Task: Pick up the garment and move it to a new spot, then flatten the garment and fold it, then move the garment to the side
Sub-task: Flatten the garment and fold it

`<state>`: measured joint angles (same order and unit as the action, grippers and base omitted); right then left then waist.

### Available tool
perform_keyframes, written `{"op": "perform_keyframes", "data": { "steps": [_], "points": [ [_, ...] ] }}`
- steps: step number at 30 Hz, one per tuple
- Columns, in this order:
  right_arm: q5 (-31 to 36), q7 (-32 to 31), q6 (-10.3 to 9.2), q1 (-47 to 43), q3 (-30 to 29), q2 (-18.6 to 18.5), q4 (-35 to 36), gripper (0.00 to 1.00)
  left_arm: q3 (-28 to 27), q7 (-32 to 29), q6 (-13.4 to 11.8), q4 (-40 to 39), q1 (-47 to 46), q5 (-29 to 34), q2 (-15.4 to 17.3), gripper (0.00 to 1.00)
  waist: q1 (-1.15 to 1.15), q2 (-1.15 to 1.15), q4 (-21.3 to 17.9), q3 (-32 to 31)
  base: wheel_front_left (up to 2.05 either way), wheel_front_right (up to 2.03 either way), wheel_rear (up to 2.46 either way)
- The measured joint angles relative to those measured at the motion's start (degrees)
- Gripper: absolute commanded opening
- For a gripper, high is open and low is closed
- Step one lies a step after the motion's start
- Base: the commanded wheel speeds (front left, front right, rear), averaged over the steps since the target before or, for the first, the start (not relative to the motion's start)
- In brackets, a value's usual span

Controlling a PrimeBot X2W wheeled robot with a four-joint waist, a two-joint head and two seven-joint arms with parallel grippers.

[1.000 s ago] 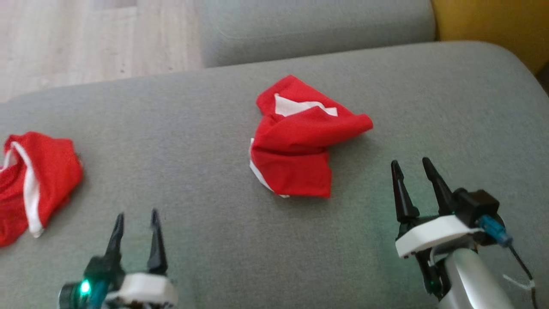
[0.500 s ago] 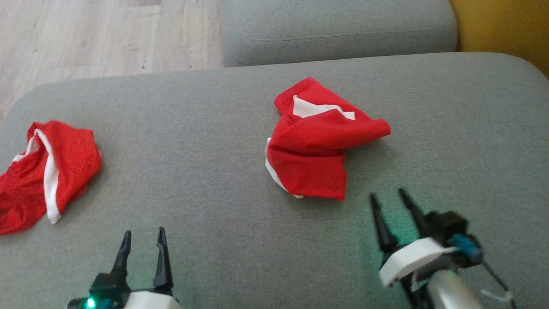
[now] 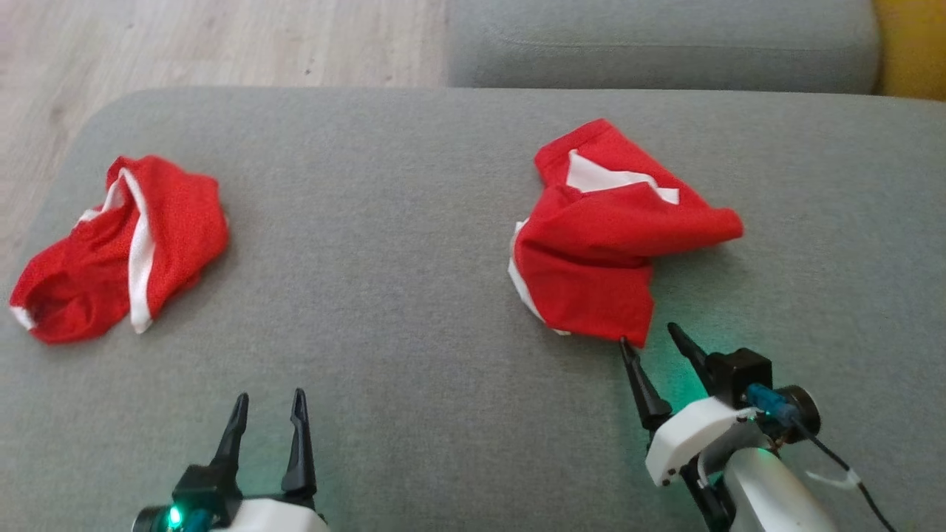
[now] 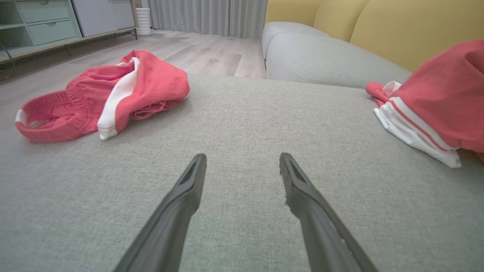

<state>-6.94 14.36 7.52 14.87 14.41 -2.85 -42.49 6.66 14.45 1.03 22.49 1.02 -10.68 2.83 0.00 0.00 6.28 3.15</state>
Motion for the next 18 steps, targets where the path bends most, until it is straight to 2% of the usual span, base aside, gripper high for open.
{"op": "perform_keyframes", "data": {
  "steps": [9, 10, 11, 12, 15, 18],
  "points": [
    [1.66, 0.0, 0.0, 1.49, -1.25, -0.02, -1.83, 1.0, 0.01, 0.0, 0.21, 0.14, -1.19, -0.01, -0.01, 1.0, 0.0, 0.0, 1.85, 1.87, 0.0, 0.0, 0.0],
    [1.65, 0.0, 0.0, 1.62, -1.24, -0.02, -1.8, 0.86, 0.03, 0.0, 0.31, 0.14, -1.21, -0.02, -0.01, 1.0, 0.0, 0.0, 1.79, 1.98, 0.0, 0.0, 0.0],
    [1.65, 0.0, 0.0, 1.73, -1.23, -0.02, -1.8, 0.39, 0.1, 0.0, 0.36, 0.14, -1.26, -0.02, -0.01, 1.0, 0.01, 0.0, 1.72, 2.06, 0.0, 0.0, 0.0],
    [1.64, 0.0, 0.0, 1.88, -1.13, -0.02, -1.8, 0.0, 0.2, 0.0, 0.49, 0.14, -1.32, -0.04, -0.01, 1.0, 0.01, 0.0, 1.62, 2.11, 0.0, 0.0, 0.0],
    [0.87, 0.0, 0.0, 2.18, -0.67, -0.02, -1.33, 0.0, 0.56, 0.0, 0.51, 0.1, -1.79, -0.54, -0.02, 1.0, 0.0, 0.0, 1.26, 2.03, 0.0, 0.0, 0.0],
    [-0.32, 0.0, 0.0, 2.11, -2.35, -0.02, 2.8, 0.0, 0.62, 0.0, 0.52, -0.21, -1.99, -0.59, -0.03, 1.0, 0.0, 0.0, 0.79, 1.47, 0.0, 0.0, 0.0]
  ]
}}
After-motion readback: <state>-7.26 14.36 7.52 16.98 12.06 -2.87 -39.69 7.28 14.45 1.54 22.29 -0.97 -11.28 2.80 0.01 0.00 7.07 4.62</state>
